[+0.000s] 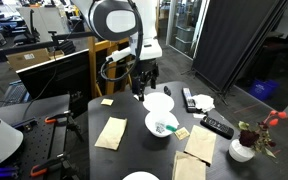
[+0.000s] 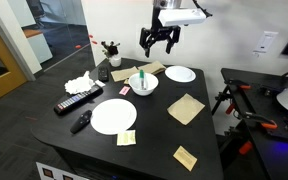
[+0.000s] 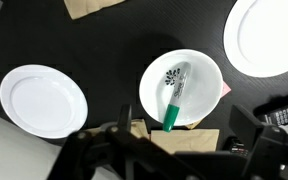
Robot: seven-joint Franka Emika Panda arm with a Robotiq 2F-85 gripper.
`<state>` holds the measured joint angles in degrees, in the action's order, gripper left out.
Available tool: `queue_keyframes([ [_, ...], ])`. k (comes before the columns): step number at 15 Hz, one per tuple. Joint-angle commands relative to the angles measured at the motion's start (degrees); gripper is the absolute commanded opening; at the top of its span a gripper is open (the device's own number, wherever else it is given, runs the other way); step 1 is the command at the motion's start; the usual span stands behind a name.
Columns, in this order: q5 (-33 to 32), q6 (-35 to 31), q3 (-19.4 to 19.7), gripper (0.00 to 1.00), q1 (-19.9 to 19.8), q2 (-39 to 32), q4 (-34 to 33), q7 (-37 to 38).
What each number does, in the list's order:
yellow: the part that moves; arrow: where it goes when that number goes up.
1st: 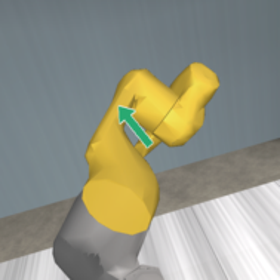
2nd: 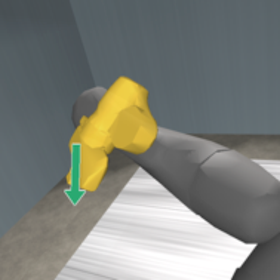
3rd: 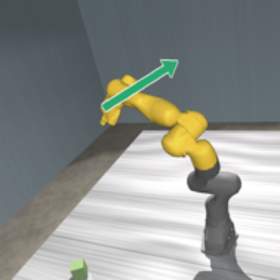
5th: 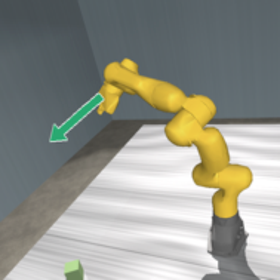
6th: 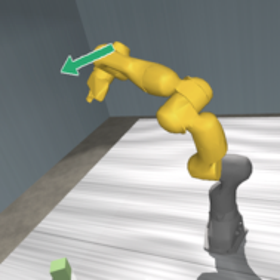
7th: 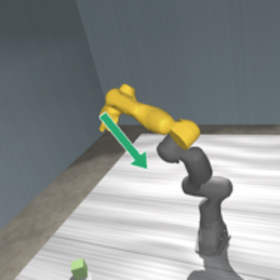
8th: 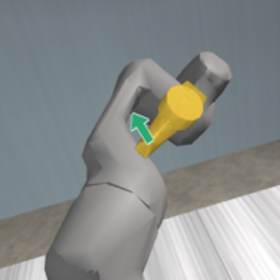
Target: Remove the green marker from the white bowl
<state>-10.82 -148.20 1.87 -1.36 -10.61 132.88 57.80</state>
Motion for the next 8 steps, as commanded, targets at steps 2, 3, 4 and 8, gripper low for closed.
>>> queue_keyframes([
  [2,1.09,-4.07,2.18,1.0,2.15,-5.76,-2.74,0.23],
  [3,1.18,-4.56,2.59,1.0,2.5,-6.87,-3.19,0.28],
  [4,1.07,-5.2,3.15,1.0,2.94,-7.84,-3.6,0.53],
  [8,1.47,-8.33,5.67,1.0,4.84,-12.06,-5.55,1.02],
])
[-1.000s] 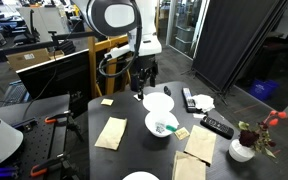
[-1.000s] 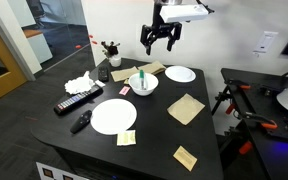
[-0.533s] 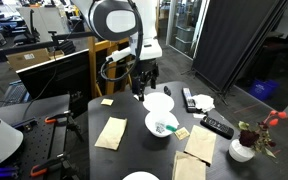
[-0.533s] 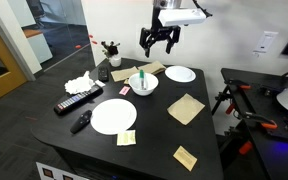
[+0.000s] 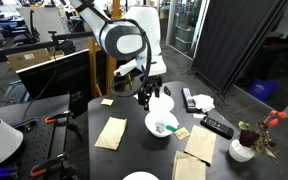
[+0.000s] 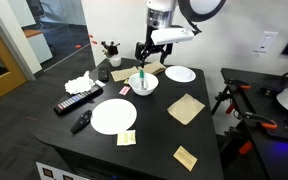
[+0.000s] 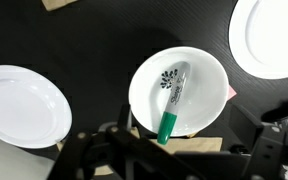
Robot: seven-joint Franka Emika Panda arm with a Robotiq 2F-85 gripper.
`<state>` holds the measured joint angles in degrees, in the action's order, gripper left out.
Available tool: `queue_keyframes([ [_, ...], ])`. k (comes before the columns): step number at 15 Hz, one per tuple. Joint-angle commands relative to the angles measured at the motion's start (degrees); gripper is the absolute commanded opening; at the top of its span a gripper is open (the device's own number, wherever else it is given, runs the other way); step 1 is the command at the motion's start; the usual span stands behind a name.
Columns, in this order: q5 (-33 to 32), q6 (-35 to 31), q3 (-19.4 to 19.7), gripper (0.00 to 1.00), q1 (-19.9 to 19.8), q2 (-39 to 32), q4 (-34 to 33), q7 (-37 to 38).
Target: Remove the green marker from the white bowl
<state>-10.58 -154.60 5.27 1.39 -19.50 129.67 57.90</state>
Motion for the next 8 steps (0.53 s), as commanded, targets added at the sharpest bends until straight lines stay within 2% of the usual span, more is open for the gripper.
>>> queue_keyframes([
  [1,1.6,-2.2,2.89,1.0,2.56,-4.25,-3.01,0.99],
  [3,3.01,-2.59,3.49,0.98,2.91,-6.19,-4.3,0.45],
  [4,3.67,-2.59,3.72,0.84,3.05,-6.99,-4.9,0.18],
  [6,5.23,-2.62,3.93,0.68,3.24,-8.52,-5.98,-0.18],
  [8,6.29,-2.39,4.24,0.6,3.54,-9.94,-7.05,-0.27],
])
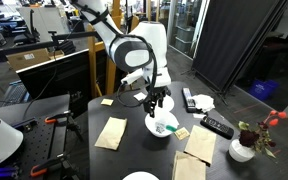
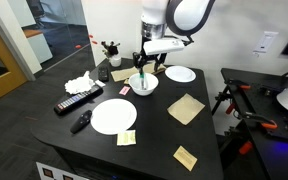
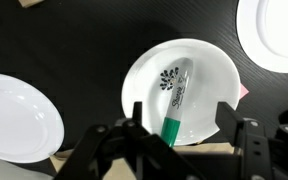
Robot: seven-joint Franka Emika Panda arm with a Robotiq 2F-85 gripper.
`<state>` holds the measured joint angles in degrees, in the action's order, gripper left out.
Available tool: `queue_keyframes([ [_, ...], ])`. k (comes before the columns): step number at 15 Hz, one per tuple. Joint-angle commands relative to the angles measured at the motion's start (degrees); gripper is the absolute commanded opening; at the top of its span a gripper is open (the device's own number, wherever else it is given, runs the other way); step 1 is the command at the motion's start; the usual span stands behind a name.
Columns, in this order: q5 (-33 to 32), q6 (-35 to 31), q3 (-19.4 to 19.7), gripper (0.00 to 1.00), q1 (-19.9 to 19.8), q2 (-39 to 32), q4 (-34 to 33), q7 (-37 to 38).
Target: Remove the green marker from the white bowl
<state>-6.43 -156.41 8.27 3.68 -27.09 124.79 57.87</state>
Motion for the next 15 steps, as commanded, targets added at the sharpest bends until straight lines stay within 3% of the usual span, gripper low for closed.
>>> queue_keyframes([
  [1,2.62,-0.44,1.35,0.59,1.35,-3.03,-2.73,-0.3],
  [2,2.92,-0.16,1.64,0.56,1.52,-3.72,-3.36,-0.23],
  [5,3.3,0.42,2.57,0.64,1.97,-6.02,-5.37,-0.03],
  [15,4.95,1.59,4.36,0.61,2.75,-12.17,-11.09,0.03],
])
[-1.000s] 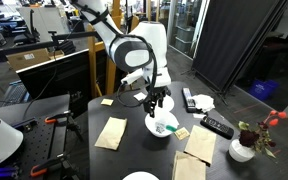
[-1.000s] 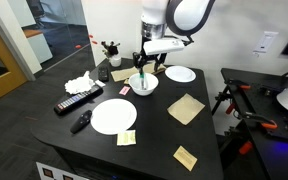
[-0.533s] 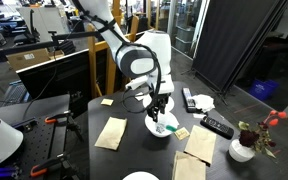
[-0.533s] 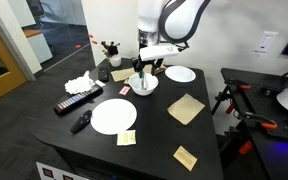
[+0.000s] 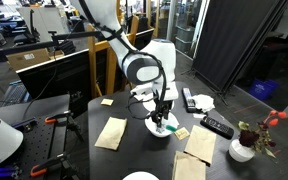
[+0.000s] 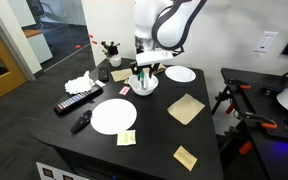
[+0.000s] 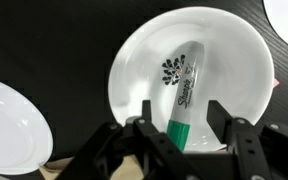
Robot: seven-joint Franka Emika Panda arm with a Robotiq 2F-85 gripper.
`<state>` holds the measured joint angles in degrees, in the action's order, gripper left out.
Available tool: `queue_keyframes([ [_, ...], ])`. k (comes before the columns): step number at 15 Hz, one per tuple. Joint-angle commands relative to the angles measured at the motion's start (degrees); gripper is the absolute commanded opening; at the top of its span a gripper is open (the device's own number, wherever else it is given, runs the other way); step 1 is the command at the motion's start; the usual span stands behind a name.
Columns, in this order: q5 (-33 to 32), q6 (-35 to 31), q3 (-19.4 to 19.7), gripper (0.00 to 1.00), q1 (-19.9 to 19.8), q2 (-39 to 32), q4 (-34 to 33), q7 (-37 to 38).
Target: Remove the green marker from the white bowl
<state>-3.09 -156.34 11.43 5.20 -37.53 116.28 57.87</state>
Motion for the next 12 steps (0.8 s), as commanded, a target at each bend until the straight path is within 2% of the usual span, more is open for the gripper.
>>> queue_keyframes([
  [1,1.68,1.66,1.29,0.62,1.3,-2.2,-3.08,0.07],
  [12,1.25,4.08,3.38,0.57,3.48,-6.66,-8.01,1.25],
])
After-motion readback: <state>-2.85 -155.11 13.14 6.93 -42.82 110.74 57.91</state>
